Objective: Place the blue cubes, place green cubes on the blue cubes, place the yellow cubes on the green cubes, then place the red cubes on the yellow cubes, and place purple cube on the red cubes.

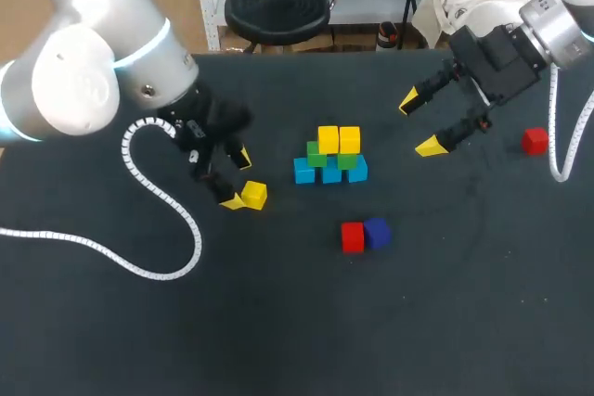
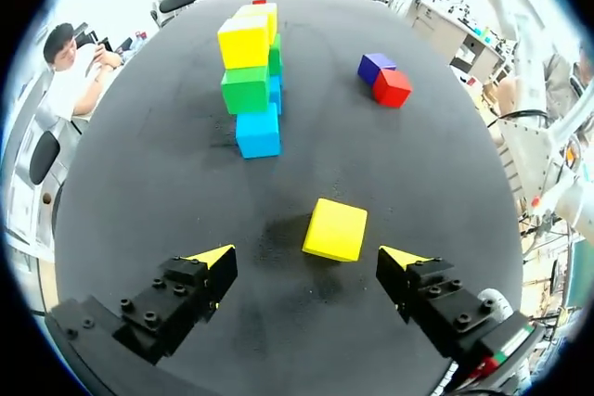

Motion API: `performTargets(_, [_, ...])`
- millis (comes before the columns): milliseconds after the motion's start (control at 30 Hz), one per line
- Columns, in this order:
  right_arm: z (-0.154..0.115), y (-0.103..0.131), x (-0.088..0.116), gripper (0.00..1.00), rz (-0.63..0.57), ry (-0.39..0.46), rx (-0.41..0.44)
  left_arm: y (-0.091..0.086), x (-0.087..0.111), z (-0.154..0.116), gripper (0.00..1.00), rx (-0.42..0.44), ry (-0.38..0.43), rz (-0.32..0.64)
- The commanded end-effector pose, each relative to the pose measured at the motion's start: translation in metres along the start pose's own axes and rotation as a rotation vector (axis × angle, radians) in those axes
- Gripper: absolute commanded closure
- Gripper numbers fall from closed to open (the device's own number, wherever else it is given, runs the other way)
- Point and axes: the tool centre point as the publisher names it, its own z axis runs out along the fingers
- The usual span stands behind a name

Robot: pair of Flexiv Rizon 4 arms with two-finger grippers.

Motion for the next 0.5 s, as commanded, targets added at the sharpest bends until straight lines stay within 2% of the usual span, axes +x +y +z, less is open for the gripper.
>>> performTargets(33, [0.0000, 0.0001, 0.0002, 0.00, -0.001, -0.001, 0.000, 0.0074, -0.0044, 0.0015, 0.00, 0.007, 0.012, 0.003])
performTargets(500, [0.0000, 0.0001, 0.0002, 0.00, -0.001, -0.001, 0.000, 0.0061, -0.0050, 0.0039, 0.00, 0.006, 0.014, 0.001])
